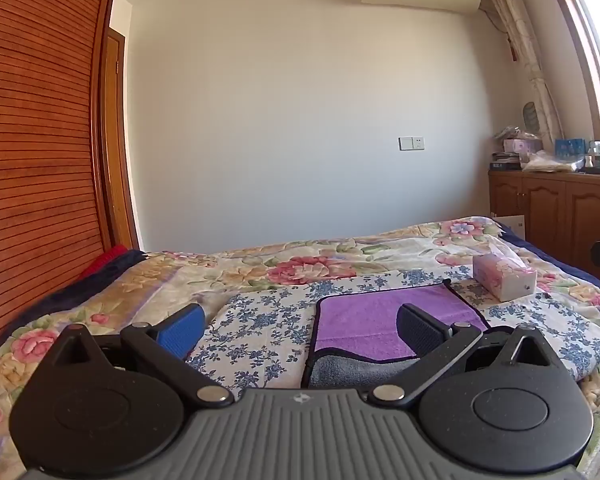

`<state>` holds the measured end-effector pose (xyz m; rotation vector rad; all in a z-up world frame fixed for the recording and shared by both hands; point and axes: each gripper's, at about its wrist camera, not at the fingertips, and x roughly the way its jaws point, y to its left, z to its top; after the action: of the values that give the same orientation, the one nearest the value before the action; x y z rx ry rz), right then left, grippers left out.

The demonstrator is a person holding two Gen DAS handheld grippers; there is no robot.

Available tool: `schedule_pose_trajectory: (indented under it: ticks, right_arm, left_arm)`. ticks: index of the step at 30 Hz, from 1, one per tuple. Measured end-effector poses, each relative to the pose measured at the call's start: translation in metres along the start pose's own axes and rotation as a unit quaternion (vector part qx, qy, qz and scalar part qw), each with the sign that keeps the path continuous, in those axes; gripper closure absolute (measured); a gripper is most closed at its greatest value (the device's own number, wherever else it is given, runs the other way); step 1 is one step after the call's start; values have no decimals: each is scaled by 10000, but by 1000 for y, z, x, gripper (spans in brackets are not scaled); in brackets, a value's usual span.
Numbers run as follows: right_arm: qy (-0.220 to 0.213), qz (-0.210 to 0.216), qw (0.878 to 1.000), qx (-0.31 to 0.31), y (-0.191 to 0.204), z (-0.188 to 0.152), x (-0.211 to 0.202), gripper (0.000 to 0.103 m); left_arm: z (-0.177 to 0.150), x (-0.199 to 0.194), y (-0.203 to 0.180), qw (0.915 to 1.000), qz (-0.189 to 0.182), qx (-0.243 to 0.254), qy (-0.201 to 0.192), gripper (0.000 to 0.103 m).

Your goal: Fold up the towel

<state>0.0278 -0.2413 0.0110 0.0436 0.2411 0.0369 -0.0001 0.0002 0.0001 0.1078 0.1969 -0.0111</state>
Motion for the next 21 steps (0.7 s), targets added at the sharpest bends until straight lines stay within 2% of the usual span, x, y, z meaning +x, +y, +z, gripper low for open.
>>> schedule_pose_trajectory:
  ticks: [21]
  right_arm:
    - [-3,3,10000,11,1,0,0,0]
  left_arm:
    - [0,0,0,10000,10,76,-17,0]
